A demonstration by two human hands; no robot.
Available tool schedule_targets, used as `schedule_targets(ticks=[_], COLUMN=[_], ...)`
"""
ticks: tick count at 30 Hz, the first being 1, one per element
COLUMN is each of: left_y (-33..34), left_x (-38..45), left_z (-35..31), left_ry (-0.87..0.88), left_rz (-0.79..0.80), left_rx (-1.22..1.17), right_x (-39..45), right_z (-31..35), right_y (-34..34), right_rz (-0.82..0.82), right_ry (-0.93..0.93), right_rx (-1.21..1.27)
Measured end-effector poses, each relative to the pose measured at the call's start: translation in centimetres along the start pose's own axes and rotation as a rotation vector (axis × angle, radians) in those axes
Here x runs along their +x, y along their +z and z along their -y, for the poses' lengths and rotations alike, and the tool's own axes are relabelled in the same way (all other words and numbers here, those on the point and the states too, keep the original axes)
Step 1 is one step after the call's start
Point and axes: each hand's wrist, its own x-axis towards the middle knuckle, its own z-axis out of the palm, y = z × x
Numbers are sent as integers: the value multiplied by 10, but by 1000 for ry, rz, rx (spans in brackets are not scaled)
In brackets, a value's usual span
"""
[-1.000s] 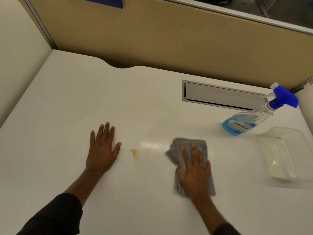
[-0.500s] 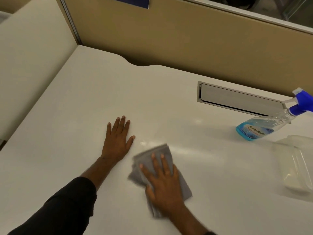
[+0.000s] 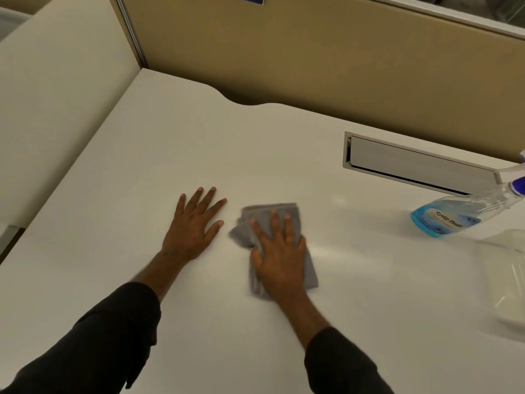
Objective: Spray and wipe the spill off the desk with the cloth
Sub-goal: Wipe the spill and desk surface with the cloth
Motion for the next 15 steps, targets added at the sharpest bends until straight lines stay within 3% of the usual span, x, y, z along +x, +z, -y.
schedule_targets(ticks=[3,7,11,15], left_y=[3,5,5,5], left_x=[0,1,0,0], left_z=[1,2,1,0], left_ry=[-1,5,1,-1], left_rz=[-8,-20,-27,-29], left_rx=[6,-7,-9,-6], right_x=[19,-35,-117,-155], right_z=[-41,-87,-91,-42], right_y=[-18,-22,-8,18], right_rz=[4,-4,16,23], right_ry=[147,209,141,-72], right_rx=[-70,-92,-103,-125])
